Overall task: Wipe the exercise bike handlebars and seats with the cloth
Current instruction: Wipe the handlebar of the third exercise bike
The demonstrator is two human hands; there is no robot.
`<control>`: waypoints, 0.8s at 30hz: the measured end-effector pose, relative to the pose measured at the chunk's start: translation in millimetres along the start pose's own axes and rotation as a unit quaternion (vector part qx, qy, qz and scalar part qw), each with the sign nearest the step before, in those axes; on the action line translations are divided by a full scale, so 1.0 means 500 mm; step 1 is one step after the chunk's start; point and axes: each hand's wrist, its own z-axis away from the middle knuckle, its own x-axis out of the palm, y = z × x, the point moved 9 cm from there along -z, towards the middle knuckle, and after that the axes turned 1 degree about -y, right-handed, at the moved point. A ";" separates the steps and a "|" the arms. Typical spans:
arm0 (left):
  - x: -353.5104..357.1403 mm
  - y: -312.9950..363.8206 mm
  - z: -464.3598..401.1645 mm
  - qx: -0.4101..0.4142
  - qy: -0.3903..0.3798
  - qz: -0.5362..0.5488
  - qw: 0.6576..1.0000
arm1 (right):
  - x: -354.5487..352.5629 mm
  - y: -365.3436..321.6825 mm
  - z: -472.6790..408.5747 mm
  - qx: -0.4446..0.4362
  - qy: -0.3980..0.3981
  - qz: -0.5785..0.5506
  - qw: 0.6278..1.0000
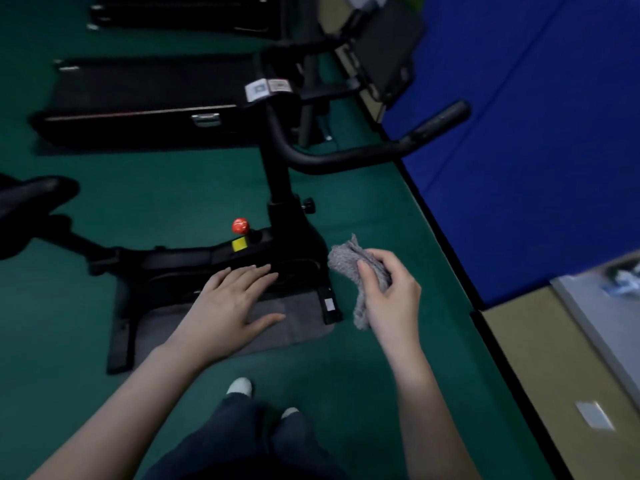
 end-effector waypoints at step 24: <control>-0.131 -0.411 -0.020 -0.012 0.038 0.078 0.996 | 0.354 -0.226 -0.038 -0.018 0.065 0.016 0.998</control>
